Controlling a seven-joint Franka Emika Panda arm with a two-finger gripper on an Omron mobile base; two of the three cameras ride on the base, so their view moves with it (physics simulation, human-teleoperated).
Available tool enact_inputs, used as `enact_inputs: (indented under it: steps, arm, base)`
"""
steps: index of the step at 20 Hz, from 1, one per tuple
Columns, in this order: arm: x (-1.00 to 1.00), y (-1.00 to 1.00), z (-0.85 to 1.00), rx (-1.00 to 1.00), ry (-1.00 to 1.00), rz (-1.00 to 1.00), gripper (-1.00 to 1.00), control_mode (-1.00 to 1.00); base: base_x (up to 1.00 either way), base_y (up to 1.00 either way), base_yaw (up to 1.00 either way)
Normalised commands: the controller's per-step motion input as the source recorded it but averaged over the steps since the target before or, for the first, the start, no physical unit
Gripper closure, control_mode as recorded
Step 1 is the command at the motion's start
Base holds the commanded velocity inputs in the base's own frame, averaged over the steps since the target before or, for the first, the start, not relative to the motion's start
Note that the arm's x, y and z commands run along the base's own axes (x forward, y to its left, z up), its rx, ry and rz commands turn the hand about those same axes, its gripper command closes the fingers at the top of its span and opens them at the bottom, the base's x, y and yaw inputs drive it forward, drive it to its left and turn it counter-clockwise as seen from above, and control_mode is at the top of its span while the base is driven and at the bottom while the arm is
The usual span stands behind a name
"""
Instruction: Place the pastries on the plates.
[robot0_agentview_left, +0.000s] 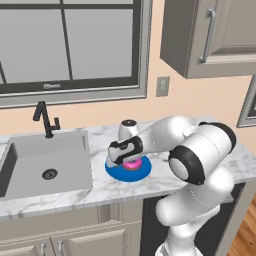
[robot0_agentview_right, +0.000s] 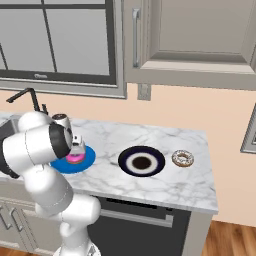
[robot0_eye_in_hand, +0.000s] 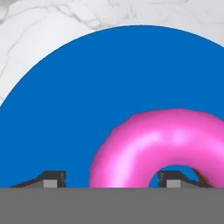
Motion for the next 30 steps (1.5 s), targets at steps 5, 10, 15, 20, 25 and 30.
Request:
enact_inputs:
  steps: [5, 10, 15, 20, 25, 30]
  arm:
    - [-0.04, 0.0, 0.31, 0.0, -0.07, 0.0, -1.0, -1.0]
    - [-0.21, 0.02, 0.51, 0.0, -0.19, 0.0, -1.0, -1.0]
    - [-0.29, 0.0, 0.57, 0.0, -0.21, 0.0, -1.0, -1.0]
    - [-0.31, -0.29, 0.52, 0.0, -0.13, -0.02, -1.0, -1.0]
    - [-0.27, -0.63, 0.57, 0.01, -0.04, -0.09, -1.0, -1.0]
    - [-0.38, -0.71, 0.56, 0.07, -0.08, -0.07, -1.0, -1.0]
  base:
    - [0.0, 0.0, 0.0]
    - [0.0, 0.0, 0.0]
    - [0.0, 0.0, 0.0]
    - [0.0, 0.0, 0.0]
    - [0.0, 0.0, 0.0]
    - [0.0, 0.0, 0.0]
